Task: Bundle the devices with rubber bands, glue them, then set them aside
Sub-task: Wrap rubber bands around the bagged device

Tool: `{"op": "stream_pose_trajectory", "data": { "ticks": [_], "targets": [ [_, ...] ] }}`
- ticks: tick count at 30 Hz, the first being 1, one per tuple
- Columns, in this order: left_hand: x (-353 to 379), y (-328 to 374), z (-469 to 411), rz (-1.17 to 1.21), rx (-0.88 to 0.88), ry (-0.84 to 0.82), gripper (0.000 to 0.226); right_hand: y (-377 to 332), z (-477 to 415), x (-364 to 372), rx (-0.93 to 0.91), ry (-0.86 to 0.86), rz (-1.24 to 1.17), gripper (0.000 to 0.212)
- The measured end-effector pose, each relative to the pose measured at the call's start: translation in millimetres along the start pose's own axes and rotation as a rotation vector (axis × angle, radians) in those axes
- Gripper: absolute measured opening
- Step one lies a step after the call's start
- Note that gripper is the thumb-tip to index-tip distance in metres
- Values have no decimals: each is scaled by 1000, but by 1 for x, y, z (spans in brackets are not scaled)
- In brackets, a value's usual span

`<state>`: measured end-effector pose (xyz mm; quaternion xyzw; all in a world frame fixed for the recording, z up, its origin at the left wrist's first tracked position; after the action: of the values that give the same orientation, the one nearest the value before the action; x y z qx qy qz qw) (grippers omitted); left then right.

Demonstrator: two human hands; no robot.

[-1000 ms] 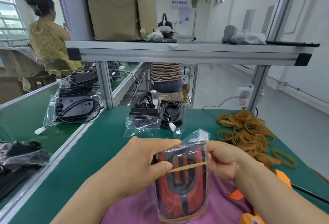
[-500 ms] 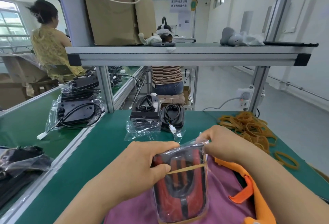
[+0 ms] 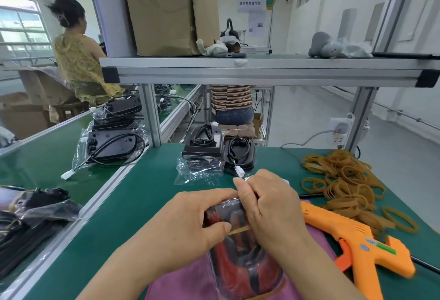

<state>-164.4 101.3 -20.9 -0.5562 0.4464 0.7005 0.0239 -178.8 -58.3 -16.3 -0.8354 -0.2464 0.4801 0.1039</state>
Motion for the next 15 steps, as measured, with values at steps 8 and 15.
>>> {"op": "stream_pose_trajectory", "data": {
  "ticks": [8, 15],
  "targets": [
    [-4, -9, -13, 296, -64, -82, 51, -3, 8, -1, -195, 229, 47, 43],
    [19, -27, -5, 652, -154, -231, 65, 20, 15, -12, -68, 253, 36, 39]
  ]
}}
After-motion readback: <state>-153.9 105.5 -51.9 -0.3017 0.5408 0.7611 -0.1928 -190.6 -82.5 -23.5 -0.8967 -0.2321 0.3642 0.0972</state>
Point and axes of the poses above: each hand's wrist, its own z-axis away from the middle knuckle, its own x-axis out of the palm, y = z × x, the point moved 4 cm from there along -z, towards the middle knuckle, and after that the axes turned 12 degrees about -y, right-handed, at the moved point
